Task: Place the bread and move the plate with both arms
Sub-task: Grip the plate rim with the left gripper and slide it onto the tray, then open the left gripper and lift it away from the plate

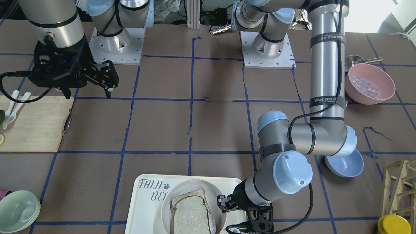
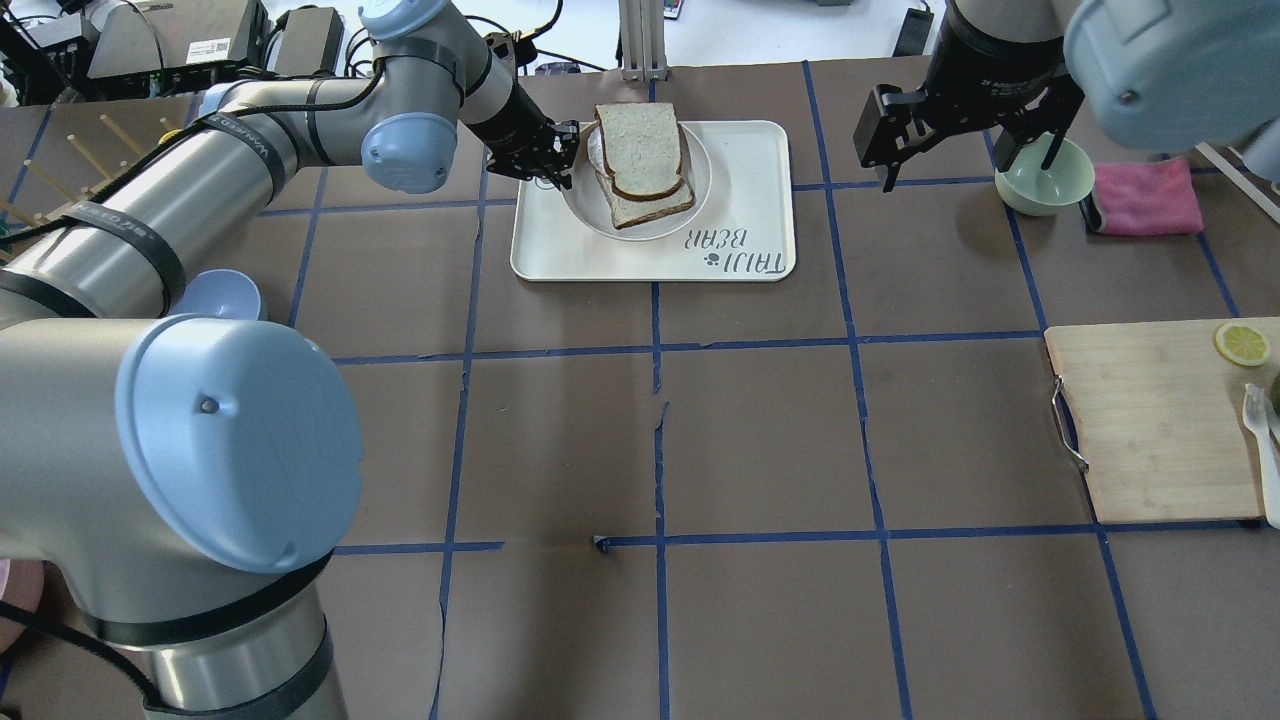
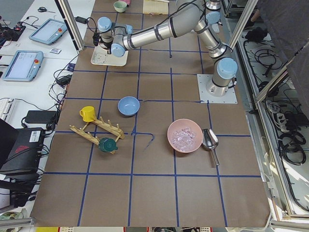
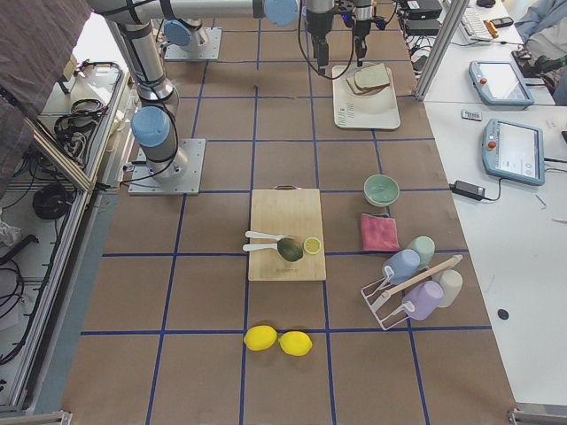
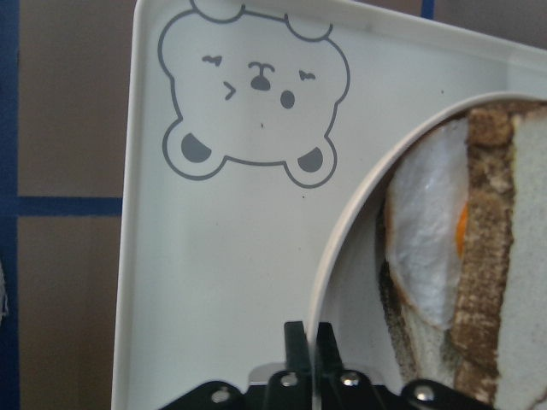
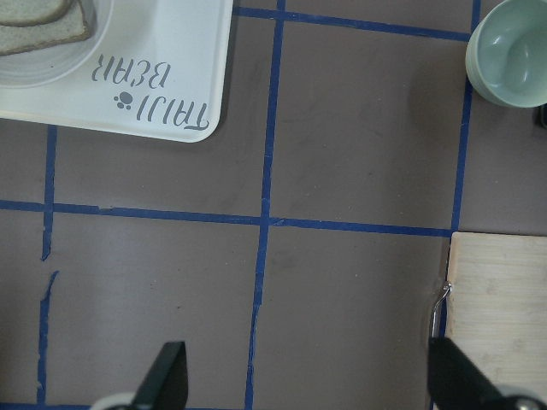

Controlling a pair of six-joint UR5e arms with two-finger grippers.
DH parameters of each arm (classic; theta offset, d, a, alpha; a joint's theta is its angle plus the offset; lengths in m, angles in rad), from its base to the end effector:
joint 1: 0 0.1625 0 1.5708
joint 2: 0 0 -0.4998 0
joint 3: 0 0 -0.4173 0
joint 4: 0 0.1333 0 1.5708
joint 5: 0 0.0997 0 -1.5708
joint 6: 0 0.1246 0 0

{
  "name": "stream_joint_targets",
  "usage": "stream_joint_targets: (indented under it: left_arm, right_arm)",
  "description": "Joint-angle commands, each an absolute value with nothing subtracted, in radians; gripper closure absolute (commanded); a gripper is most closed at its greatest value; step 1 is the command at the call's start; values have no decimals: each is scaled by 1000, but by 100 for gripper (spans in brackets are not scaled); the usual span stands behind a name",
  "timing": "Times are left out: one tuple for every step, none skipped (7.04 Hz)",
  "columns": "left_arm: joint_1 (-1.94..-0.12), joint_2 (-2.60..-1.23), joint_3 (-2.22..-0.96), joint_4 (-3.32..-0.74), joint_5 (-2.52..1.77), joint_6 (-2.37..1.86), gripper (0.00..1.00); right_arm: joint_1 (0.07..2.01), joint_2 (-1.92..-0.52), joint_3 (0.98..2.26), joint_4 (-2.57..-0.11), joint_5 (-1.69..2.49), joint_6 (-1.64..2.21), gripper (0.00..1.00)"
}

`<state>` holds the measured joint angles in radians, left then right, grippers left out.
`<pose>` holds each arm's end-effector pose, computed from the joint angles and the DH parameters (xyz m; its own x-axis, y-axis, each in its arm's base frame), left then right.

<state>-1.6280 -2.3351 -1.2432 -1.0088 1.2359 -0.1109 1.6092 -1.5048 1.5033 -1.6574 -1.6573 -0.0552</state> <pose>-0.2219 -0.8263 0.2425 -0.9411 -0.0152 0.3379 -0.0477 0.9950 -0.0881 0.1440 -0.5554 0.5470 -0.9922 -0.0855 0.0908 -0.0931 0.9922 -0.0831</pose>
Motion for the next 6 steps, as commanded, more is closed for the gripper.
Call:
stream_joint_targets:
  left_arm:
    - [-1629,-2381,-1232,-1003,1226,-80,100]
    - [-1631,-2382,-1233,-1005,1223,-83,100]
    - [-1632,-2381,-1233,-1008,1212,-98,7]
    - [-1632,-2373,-1232,-1014,1213,-98,0]
    - [-1631,-2350,-1221,-1029,1221,-104,0]
    - [-1625,-2309,-1213,-1145,1259,-104,0]
  right_arm:
    - [1609,-1505,1503,-1658,-1657,-55,0]
    - [1609,-1505,1505,-1658,-1657,-55,0]
    - [1609,-1505,1503,-1658,-1657,-55,0]
    - [1609,-1505,1505,-1658,-1657,-55,0]
    - [1609,-1505,1503,-1658,-1657,-55,0]
    - [1609,-1505,1503,-1658,-1658,-55,0]
